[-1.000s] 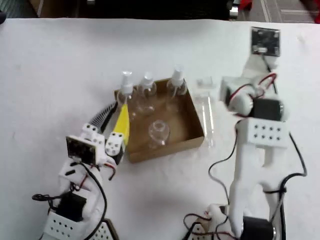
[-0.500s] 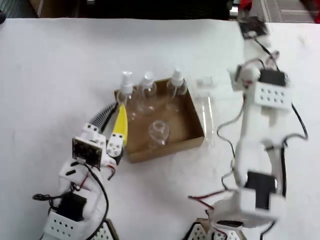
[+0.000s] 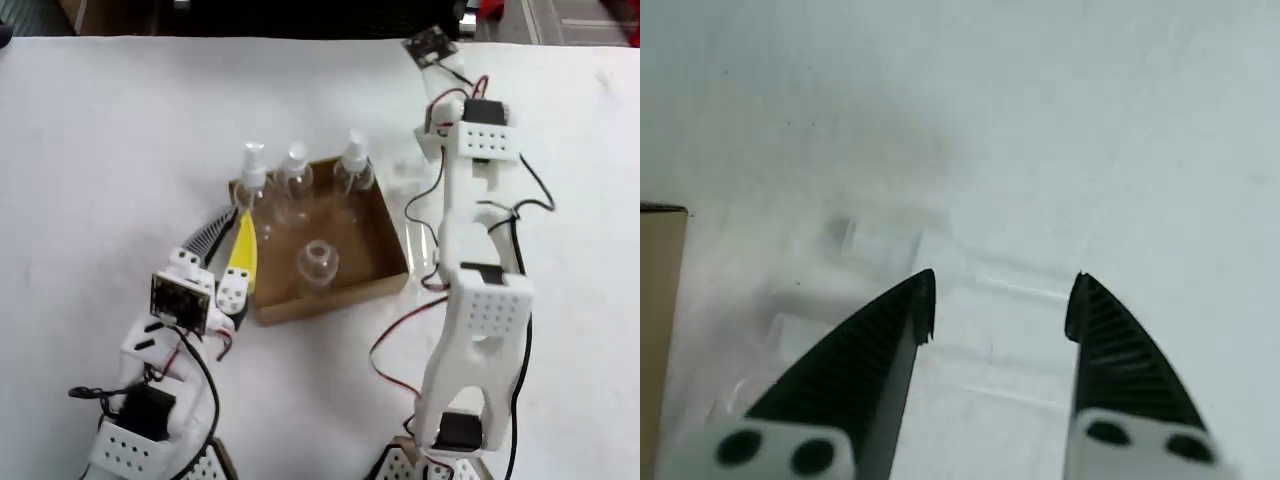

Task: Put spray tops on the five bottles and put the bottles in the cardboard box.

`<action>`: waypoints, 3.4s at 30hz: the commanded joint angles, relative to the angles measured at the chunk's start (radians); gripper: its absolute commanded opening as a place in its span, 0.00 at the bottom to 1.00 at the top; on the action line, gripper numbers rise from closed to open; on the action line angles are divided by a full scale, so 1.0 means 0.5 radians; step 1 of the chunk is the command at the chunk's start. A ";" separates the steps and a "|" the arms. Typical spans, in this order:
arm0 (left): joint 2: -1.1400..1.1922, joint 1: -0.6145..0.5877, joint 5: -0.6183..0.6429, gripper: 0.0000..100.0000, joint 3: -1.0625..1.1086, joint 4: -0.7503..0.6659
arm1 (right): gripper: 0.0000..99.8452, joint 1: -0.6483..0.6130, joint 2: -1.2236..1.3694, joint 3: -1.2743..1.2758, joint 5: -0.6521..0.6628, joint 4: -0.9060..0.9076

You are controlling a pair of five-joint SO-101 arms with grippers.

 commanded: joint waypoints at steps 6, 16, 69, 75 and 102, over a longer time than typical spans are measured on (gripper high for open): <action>-0.035 -0.002 -0.021 0.05 -0.025 -0.071 | 0.20 -0.048 0.272 -0.359 0.199 0.044; -0.035 -0.002 -0.021 0.05 -0.028 -0.071 | 0.20 -0.051 0.361 -0.460 0.341 0.140; -0.035 -0.005 -0.006 0.05 -0.028 -0.071 | 0.02 0.232 0.192 -1.605 0.242 0.763; -0.035 -0.014 -0.006 0.05 -0.028 -0.068 | 0.02 0.262 -0.026 -1.807 0.169 1.030; -0.035 -0.005 0.055 0.05 -1.206 1.200 | 0.02 0.493 -1.901 -0.476 -0.258 1.146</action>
